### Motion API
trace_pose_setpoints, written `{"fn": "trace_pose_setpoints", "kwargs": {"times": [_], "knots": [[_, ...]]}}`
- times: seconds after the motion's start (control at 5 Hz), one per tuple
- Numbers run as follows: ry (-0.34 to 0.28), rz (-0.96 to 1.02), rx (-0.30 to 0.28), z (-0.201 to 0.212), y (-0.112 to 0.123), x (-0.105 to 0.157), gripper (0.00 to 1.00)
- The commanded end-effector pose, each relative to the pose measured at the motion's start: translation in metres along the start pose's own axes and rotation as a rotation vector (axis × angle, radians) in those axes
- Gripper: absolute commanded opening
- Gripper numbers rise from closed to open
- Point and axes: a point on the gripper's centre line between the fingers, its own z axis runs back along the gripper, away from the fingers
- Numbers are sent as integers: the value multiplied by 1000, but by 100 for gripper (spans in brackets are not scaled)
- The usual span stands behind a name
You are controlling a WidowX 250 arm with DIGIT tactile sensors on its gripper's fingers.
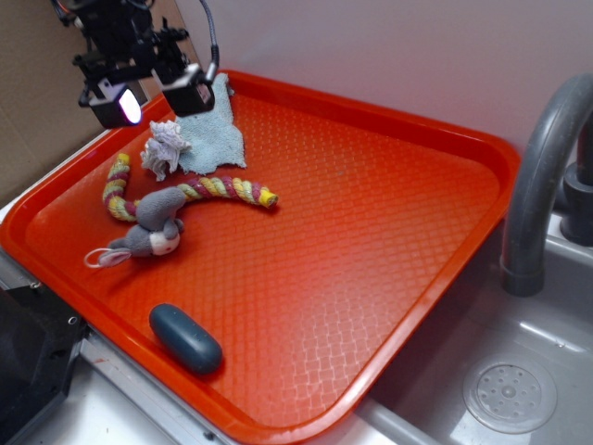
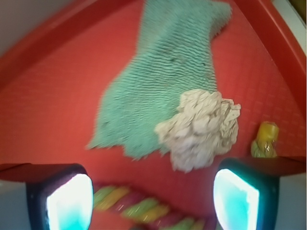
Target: Grab the white paper.
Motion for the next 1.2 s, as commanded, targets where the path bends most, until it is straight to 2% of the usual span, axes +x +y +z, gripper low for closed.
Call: {"fn": "trace_pose_setpoints", "kwargs": {"times": [0.0, 0.2, 0.4, 0.6, 0.8, 1.0], "knots": [[-15, 71, 66, -19, 27, 23, 100], [-13, 56, 109, -32, 25, 24, 100], [-2, 50, 131, -41, 25, 25, 77], [-12, 34, 130, -36, 22, 20, 0], [6, -15, 158, -8, 6, 9, 0], [-33, -26, 168, 33, -19, -9, 0]]}}
